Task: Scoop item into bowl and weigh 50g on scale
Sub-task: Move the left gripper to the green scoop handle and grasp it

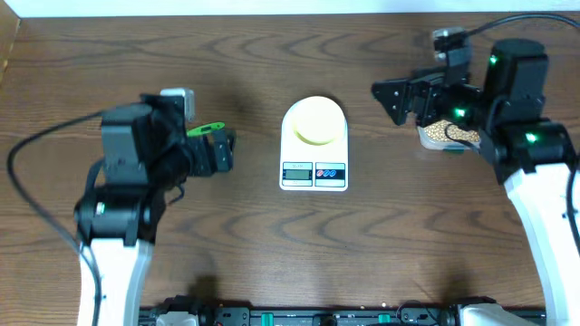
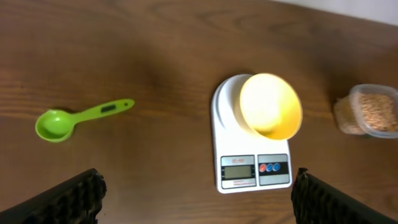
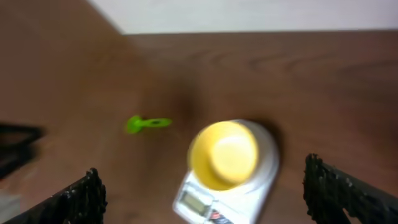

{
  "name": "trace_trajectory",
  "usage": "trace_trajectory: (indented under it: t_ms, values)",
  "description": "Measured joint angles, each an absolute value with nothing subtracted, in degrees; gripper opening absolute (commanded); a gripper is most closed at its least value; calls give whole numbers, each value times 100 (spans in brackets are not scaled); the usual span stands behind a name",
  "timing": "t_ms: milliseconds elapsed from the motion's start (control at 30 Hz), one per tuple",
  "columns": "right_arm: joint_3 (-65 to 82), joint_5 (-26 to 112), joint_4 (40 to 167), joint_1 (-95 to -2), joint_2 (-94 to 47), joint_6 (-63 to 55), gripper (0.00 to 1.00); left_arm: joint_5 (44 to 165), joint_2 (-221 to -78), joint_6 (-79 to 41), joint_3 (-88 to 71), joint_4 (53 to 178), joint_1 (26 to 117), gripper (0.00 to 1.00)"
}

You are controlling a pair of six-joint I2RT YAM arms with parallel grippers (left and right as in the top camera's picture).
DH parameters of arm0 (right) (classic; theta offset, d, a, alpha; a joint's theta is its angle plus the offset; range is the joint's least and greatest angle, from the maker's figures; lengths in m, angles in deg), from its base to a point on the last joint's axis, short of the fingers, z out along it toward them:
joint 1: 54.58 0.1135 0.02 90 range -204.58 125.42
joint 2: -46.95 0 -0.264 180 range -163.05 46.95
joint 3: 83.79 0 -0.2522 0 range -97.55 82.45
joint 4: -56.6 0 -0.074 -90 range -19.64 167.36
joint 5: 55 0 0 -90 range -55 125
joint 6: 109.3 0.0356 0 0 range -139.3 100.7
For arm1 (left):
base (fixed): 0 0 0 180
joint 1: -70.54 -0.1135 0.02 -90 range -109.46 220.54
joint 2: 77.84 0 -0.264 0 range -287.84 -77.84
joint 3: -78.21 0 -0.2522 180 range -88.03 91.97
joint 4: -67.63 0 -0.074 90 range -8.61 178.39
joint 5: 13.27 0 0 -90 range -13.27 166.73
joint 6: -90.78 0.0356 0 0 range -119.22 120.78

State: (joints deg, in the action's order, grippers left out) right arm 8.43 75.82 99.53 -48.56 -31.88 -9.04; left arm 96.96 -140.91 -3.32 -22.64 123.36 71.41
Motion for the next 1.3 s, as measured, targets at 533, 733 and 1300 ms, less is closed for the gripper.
trace_trajectory:
  t_ms: [533,733,1300]
  values:
    - [749,7483,9214,-4320,-2441,-952,99,9608,-15964,-452,-468,13497,5772,98]
    - [568,5326,10228,-3116,-2309,-1684,99,9588,-16447,-233,-468,13506,5772,98]
    - [568,3033,10926,-2264,-2397,-2158,99,8032,-16913,-85,-490,13501,5772,98]
